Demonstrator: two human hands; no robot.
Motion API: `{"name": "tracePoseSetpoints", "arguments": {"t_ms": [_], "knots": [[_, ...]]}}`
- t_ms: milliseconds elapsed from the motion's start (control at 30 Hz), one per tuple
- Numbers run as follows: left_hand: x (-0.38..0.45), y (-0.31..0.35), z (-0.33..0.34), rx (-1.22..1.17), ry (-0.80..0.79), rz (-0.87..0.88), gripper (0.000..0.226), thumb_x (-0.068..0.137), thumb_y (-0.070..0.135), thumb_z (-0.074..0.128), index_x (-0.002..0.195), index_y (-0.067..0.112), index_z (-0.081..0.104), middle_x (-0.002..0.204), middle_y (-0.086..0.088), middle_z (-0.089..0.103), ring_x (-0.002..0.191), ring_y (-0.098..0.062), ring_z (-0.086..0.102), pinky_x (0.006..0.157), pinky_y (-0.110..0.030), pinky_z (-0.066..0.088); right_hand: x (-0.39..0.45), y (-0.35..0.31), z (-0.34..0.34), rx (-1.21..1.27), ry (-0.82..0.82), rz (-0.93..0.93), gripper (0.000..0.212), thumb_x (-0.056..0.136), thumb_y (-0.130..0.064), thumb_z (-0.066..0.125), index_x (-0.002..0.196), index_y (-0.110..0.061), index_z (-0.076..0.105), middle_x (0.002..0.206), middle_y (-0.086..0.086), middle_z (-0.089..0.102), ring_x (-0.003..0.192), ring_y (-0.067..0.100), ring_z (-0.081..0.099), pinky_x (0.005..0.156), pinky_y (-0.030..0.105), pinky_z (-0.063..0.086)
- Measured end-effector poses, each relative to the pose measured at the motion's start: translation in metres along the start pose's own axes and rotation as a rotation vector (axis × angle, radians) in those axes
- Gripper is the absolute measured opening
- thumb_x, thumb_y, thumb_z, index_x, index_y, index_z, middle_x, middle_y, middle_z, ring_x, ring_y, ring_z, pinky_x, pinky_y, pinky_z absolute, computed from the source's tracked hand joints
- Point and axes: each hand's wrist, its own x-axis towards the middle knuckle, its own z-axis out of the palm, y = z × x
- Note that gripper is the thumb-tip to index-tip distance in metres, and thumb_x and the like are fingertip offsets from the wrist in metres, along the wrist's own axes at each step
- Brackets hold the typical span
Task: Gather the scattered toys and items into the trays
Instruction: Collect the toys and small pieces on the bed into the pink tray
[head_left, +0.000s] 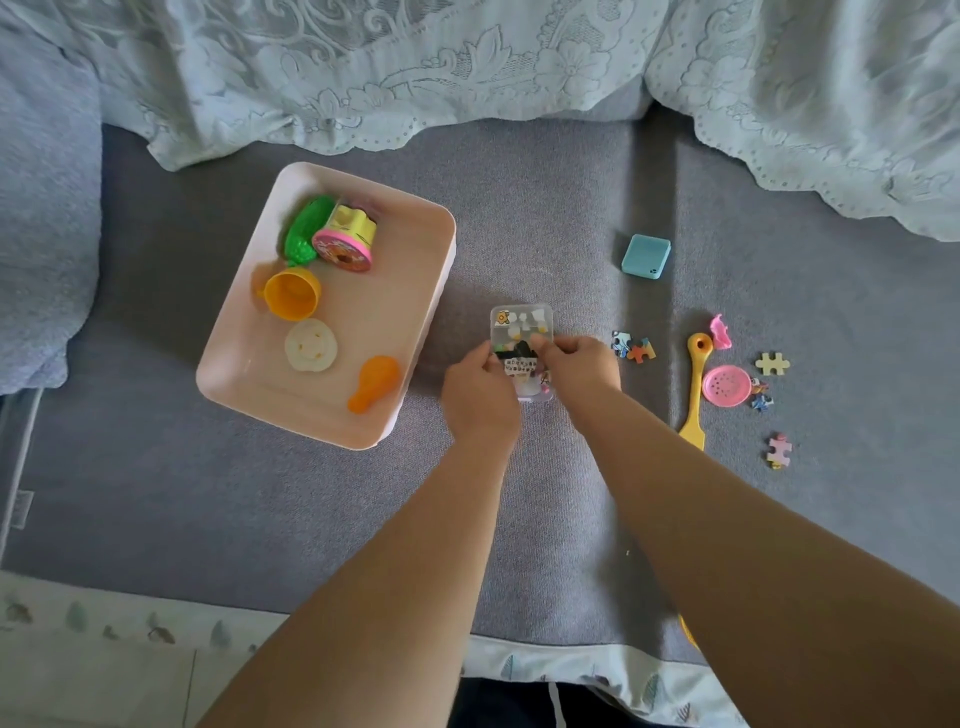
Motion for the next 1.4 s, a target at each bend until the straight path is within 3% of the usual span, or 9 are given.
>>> {"name": "tracePoseSetpoints", "arguments": {"t_ms": [200, 333, 467, 600, 733, 933, 1067, 1267, 1400], "knots": [[0.000, 0.017, -0.002, -0.246, 0.015, -0.146, 0.020, 0.100, 0.031, 0.045, 0.105, 0.013, 0.053, 0.096, -0.002, 0.065, 0.079, -0.015, 0.064, 0.061, -0.026, 0.050, -0.003, -0.001, 0.000, 0.131, -0.082, -0.017, 0.039, 0.089, -0.040, 0.064, 0.115, -0.012, 0.057, 0.103, 0.002, 0.069, 0.084, 0.017, 0.067, 0.067, 0.031, 0.055], [0.005, 0.024, -0.003, -0.266, -0.026, -0.086, 0.028, 0.100, 0.043, 0.038, 0.105, 0.017, 0.048, 0.091, 0.002, 0.062, 0.077, -0.014, 0.063, 0.062, -0.027, 0.050, -0.007, 0.000, -0.002, 0.179, -0.135, -0.059, 0.030, 0.089, -0.038, 0.064, 0.112, -0.019, 0.057, 0.103, 0.000, 0.071, 0.091, 0.020, 0.070, 0.085, 0.047, 0.057], [0.003, 0.026, -0.004, -0.347, -0.086, -0.067, 0.033, 0.103, 0.039, 0.031, 0.110, 0.016, 0.054, 0.099, -0.005, 0.064, 0.084, -0.019, 0.063, 0.061, -0.026, 0.049, -0.013, -0.005, -0.005, 0.121, -0.181, -0.169, 0.026, 0.096, -0.033, 0.055, 0.119, -0.023, 0.059, 0.097, -0.001, 0.072, 0.086, 0.018, 0.070, 0.079, 0.038, 0.058], [-0.004, 0.030, -0.004, -0.305, -0.039, 0.032, 0.031, 0.104, 0.037, 0.028, 0.107, 0.015, 0.051, 0.086, 0.007, 0.059, 0.074, -0.008, 0.057, 0.059, -0.024, 0.044, -0.022, -0.011, -0.006, 0.199, -0.178, -0.193, 0.026, 0.102, -0.035, 0.039, 0.116, -0.023, 0.058, 0.088, -0.005, 0.066, 0.074, 0.004, 0.063, 0.052, 0.016, 0.049], [-0.011, 0.033, -0.003, -0.320, 0.005, 0.086, 0.026, 0.104, 0.033, 0.029, 0.104, 0.017, 0.049, 0.084, 0.011, 0.055, 0.071, -0.002, 0.053, 0.058, -0.021, 0.042, -0.024, -0.015, -0.004, 0.280, -0.162, -0.160, 0.033, 0.102, -0.041, 0.036, 0.111, -0.021, 0.061, 0.095, 0.001, 0.069, 0.085, 0.015, 0.067, 0.068, 0.032, 0.056], [-0.011, 0.033, -0.005, -0.204, 0.090, 0.091, 0.034, 0.104, 0.034, 0.027, 0.100, 0.011, 0.051, 0.084, 0.006, 0.054, 0.068, 0.001, 0.047, 0.054, -0.019, 0.034, -0.025, -0.013, -0.001, 0.315, -0.176, -0.191, 0.030, 0.103, -0.036, 0.039, 0.110, -0.015, 0.059, 0.086, -0.003, 0.066, 0.074, 0.008, 0.064, 0.057, 0.018, 0.050], [-0.014, 0.033, -0.005, -0.145, 0.135, 0.159, 0.031, 0.104, 0.032, 0.028, 0.097, 0.010, 0.049, 0.083, 0.000, 0.056, 0.069, -0.014, 0.051, 0.055, -0.027, 0.036, -0.028, -0.013, -0.002, 0.356, -0.172, -0.172, 0.030, 0.103, -0.033, 0.038, 0.108, -0.012, 0.059, 0.081, -0.003, 0.064, 0.068, 0.005, 0.061, 0.048, 0.011, 0.046], [-0.010, 0.033, -0.007, -0.123, 0.097, 0.078, 0.036, 0.104, 0.038, 0.027, 0.093, 0.012, 0.049, 0.083, -0.001, 0.057, 0.072, -0.019, 0.053, 0.056, -0.030, 0.036, -0.032, -0.018, 0.005, 0.326, -0.126, -0.157, 0.029, 0.102, -0.037, 0.040, 0.105, -0.014, 0.056, 0.082, 0.001, 0.063, 0.067, 0.013, 0.060, 0.050, 0.023, 0.049], [-0.005, 0.034, -0.013, -0.055, 0.062, 0.044, 0.061, 0.097, 0.059, 0.015, 0.094, 0.012, 0.055, 0.084, -0.003, 0.063, 0.076, -0.023, 0.060, 0.064, -0.035, 0.047, -0.036, -0.024, 0.005, 0.311, -0.116, -0.111, 0.035, 0.101, -0.043, 0.038, 0.112, -0.015, 0.057, 0.093, 0.002, 0.067, 0.079, 0.016, 0.064, 0.062, 0.029, 0.052]]}}
